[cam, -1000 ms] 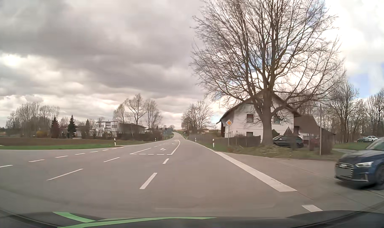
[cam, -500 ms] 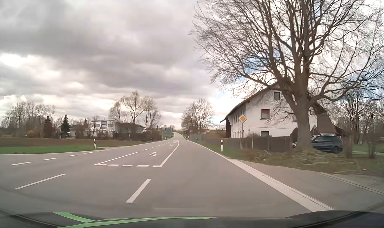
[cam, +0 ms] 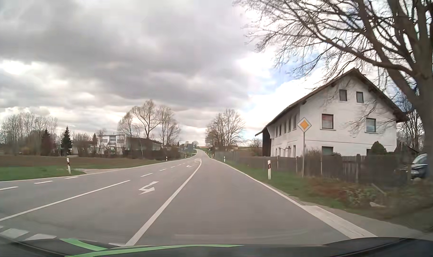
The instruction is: Follow the waypoints while adhering to traffic rules and regulations
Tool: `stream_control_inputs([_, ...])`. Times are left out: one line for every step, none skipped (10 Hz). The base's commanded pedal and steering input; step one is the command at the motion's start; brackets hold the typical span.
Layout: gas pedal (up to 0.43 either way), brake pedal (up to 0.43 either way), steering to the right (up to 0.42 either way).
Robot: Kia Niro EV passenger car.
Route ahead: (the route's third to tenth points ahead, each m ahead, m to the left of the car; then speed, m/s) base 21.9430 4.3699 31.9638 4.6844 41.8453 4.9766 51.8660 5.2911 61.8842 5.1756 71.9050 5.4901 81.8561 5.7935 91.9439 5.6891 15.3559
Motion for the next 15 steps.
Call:
stream_control_inputs([0.15, 0.0, -0.005])
stream_control_inputs([0.15, 0.0, -0.004])
stream_control_inputs([0.15, 0.0, -0.005])
stream_control_inputs([0.15, 0.0, -0.005])
stream_control_inputs([0.15, 0.0, -0.004])
stream_control_inputs([0.15, 0.0, -0.004])
stream_control_inputs([0.15, 0.0, -0.005])
stream_control_inputs([0.15, 0.0, -0.004])
stream_control_inputs([0.15, 0.0, -0.004])
stream_control_inputs([0.15, 0.0, -0.004])
stream_control_inputs([0.15, 0.0, -0.004])
stream_control_inputs([0.15, 0.0, -0.002])
stream_control_inputs([0.15, 0.0, -0.001])
stream_control_inputs([0.15, 0.0, -0.001])
stream_control_inputs([0.15, 0.0, -0.001])
